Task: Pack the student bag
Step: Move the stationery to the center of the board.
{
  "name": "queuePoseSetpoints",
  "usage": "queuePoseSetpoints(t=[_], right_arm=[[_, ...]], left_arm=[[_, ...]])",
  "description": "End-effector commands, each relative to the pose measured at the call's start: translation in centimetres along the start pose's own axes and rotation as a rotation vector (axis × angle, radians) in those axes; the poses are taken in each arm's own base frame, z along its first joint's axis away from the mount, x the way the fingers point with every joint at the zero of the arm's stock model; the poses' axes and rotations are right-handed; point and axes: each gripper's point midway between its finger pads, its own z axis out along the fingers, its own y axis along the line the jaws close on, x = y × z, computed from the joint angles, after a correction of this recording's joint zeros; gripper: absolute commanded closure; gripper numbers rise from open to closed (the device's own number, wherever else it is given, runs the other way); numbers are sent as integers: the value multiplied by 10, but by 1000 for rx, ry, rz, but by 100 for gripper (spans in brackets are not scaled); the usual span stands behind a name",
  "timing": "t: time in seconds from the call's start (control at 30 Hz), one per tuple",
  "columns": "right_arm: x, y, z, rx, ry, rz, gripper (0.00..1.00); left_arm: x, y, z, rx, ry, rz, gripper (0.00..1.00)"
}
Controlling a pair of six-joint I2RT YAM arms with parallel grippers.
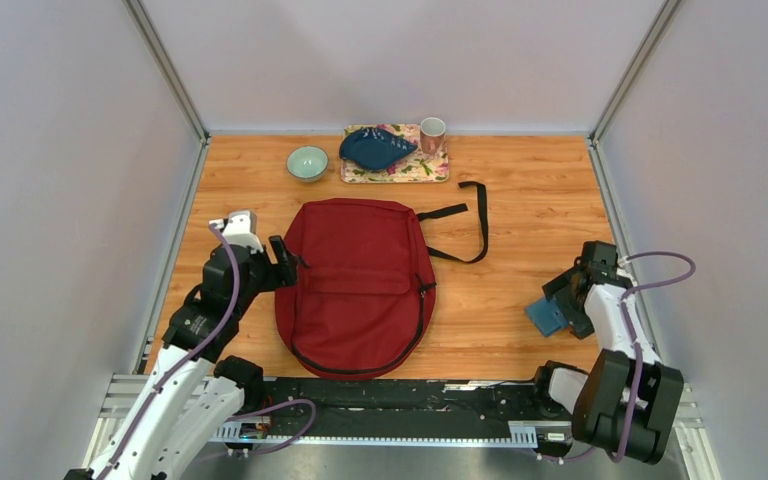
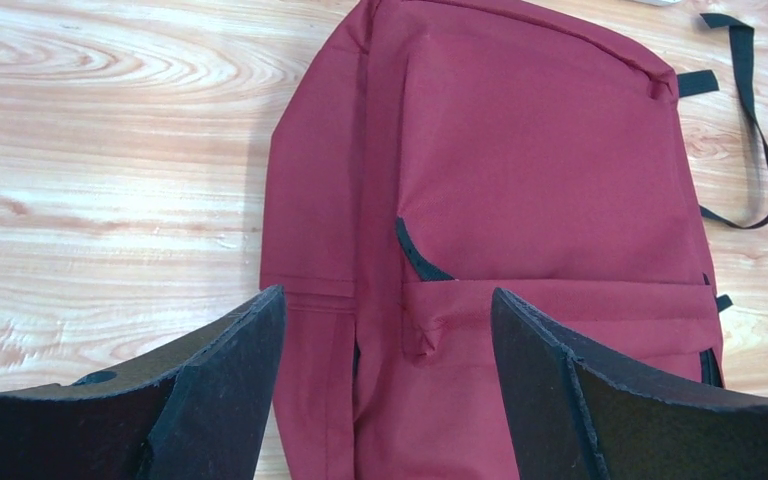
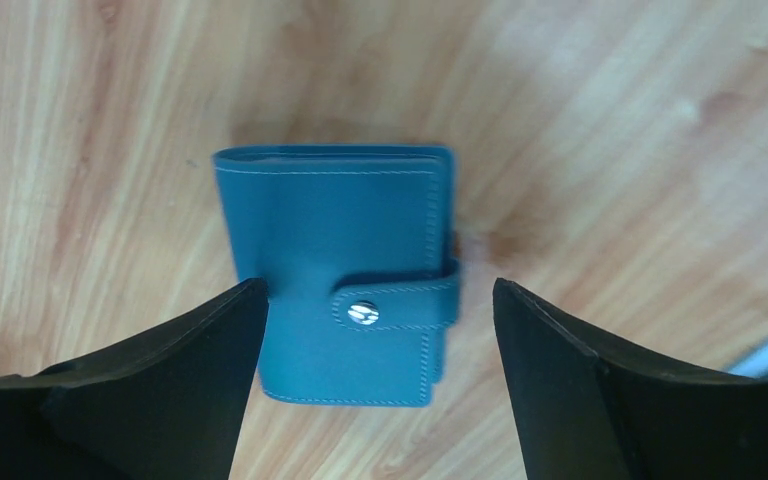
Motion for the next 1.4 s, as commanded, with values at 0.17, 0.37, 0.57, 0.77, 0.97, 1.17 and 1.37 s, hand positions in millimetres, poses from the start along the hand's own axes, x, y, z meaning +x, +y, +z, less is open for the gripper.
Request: queuePoseSetpoints(t=[0.17, 0.37, 0.57, 0.77, 0.97, 1.17, 1.37], right_arm=[[40, 65, 15, -372, 226, -195, 29], [82, 81, 15, -424, 327, -374, 44], [120, 106, 2, -437, 349, -640, 47], [132, 113, -6, -447, 329, -748, 46], [122, 118, -21, -482, 275, -718, 39], [108, 128, -38, -537, 193, -664, 34], [106, 130, -41, -562, 165, -606, 33]], left_arm=[[-24, -26, -2, 117, -48, -22, 18], [-19, -34, 3, 150, -15, -28, 18], [-14, -47, 5, 215, 28, -30, 17], [-16, -65, -2, 320, 49, 4, 17], [-22, -85, -9, 424, 68, 36, 17], [-20, -89, -12, 453, 72, 34, 17], [-15, -83, -13, 430, 84, 54, 17]])
